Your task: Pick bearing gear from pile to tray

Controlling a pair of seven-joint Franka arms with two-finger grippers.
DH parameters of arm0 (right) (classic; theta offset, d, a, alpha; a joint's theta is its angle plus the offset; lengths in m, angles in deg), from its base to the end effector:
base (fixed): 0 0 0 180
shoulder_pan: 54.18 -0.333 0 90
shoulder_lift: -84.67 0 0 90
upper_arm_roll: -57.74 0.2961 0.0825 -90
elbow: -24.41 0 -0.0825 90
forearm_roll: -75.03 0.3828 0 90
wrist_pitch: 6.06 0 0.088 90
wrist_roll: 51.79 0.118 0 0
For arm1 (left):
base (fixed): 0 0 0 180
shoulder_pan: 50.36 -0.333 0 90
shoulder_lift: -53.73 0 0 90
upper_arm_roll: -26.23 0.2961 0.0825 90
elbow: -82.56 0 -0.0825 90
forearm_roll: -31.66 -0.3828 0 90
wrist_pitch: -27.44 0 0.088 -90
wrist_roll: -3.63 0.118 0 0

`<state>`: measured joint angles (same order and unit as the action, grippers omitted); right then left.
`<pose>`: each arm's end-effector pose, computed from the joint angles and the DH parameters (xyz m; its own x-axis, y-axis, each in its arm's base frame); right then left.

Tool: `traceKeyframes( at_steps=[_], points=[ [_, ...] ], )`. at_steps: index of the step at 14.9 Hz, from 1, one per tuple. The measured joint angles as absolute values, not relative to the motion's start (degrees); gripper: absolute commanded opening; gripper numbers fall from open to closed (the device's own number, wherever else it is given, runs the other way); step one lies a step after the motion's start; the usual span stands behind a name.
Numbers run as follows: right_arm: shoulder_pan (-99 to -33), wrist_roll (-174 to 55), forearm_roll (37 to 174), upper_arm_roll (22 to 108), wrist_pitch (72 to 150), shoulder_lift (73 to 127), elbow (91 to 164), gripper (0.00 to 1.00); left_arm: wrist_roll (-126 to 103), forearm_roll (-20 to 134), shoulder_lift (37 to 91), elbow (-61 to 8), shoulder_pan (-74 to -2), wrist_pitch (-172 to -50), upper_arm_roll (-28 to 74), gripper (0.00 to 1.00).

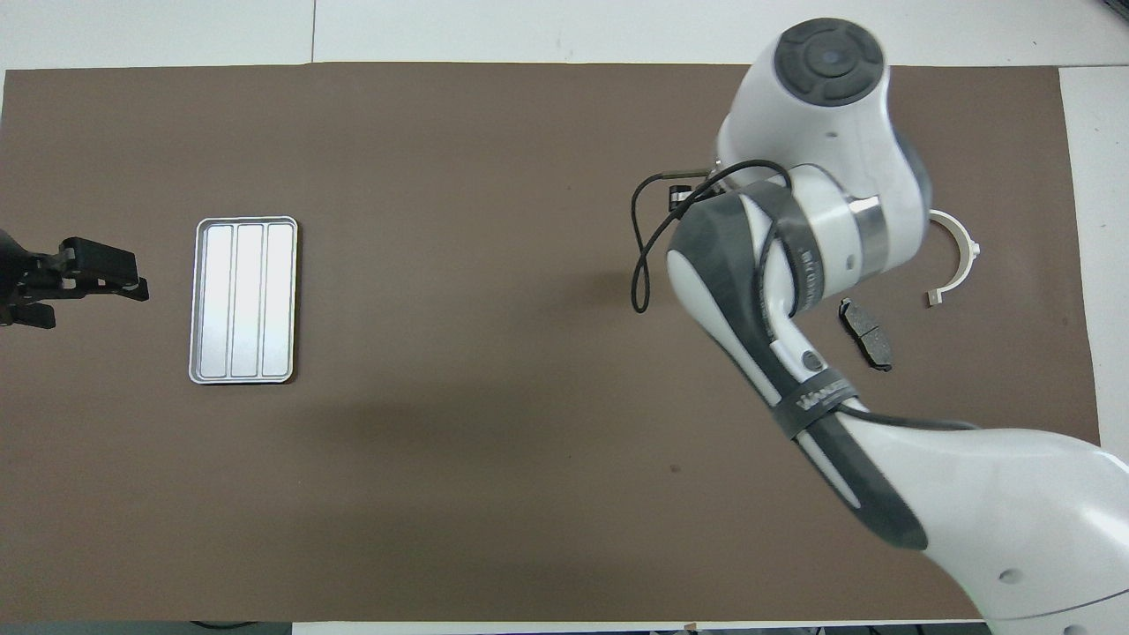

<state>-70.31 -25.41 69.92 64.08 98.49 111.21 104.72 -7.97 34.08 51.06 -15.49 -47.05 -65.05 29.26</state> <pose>0.6353 0.2413 0.4091 0.9983 -0.0553 -0.0176 -0.0543 -0.9973 0.0490 0.5394 -0.0069 0.5567 0.9785 0.1977 -0.0584 0.1999 -0.9793 0.0334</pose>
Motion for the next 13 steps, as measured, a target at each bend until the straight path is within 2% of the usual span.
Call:
traceKeyframes(
  at_steps=[6, 13],
  points=[
    [-80.7, -14.4, 70.8, 64.5, 99.1, 111.2, 104.9, 0.00, -8.0, 34.1, 50.8, -15.2, -44.6, -67.6, 27.9, 1.00],
    [-84.1, -12.7, 71.3, 64.6, 109.2, 116.1, 107.5, 0.00, -14.7, 34.1, 50.4, -17.5, -42.1, -69.6, 27.4, 1.00]
  ],
)
